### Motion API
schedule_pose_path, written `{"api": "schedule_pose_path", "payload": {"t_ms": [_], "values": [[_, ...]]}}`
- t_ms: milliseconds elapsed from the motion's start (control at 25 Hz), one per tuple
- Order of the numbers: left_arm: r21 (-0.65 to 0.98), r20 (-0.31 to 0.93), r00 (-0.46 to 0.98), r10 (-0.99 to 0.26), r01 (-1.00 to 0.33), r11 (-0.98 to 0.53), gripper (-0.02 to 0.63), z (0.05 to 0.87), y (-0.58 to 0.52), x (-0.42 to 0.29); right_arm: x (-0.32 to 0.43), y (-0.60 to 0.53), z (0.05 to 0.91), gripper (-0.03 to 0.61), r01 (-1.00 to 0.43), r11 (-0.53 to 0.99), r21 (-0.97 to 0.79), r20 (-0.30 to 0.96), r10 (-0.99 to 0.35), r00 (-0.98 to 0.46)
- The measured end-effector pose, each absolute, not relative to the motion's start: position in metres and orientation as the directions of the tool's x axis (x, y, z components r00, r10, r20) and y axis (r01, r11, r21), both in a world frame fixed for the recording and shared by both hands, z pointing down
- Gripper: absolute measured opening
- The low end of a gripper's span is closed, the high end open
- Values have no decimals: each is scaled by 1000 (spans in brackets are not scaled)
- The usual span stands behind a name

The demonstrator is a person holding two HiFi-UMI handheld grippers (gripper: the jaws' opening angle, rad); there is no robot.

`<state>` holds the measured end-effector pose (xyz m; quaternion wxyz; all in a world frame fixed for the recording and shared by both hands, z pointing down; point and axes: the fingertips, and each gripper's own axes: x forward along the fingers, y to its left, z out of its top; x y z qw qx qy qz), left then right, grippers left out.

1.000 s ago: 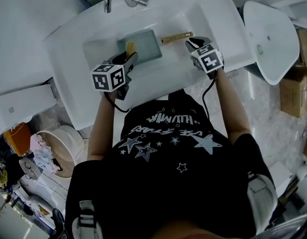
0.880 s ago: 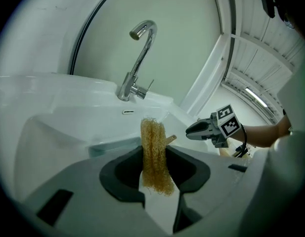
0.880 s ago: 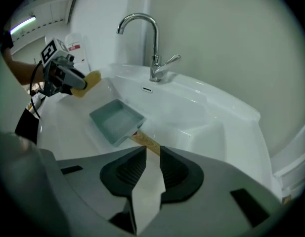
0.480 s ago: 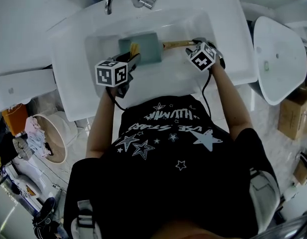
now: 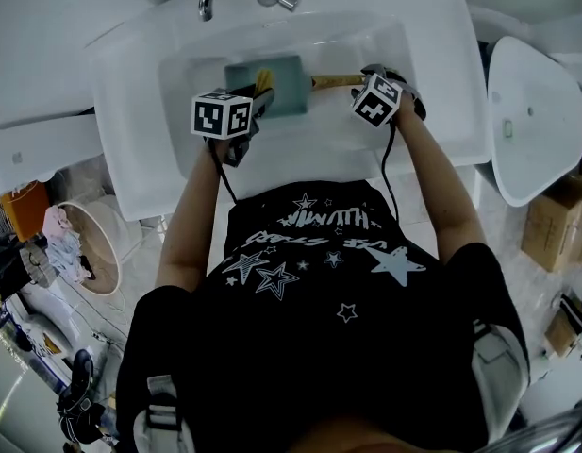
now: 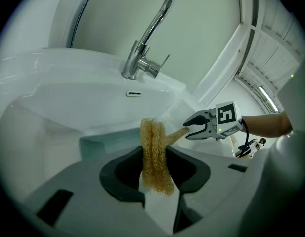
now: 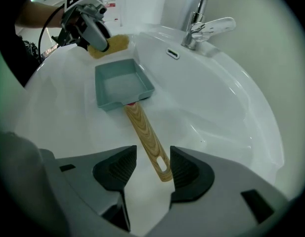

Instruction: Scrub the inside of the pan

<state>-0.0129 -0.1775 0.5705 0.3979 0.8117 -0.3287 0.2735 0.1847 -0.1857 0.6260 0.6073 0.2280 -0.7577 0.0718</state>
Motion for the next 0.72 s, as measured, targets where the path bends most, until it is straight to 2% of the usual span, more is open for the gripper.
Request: {"api": "schedule_pose_path", "payload": {"t_ms": [160, 360, 720], "values": [[470, 719, 632, -289, -748, -469, 135, 580, -182, -6, 180, -188, 635, 202, -353, 915, 196, 957, -257, -133], [504, 719, 639, -272, -749, -430, 135, 592, -188, 2, 177, -188, 644, 155, -290, 930, 225, 959, -264, -104], [599, 698, 674, -242, -735, -319, 135, 618, -199, 23, 176, -188, 648, 147, -243, 943, 227, 966, -250, -68]]}}
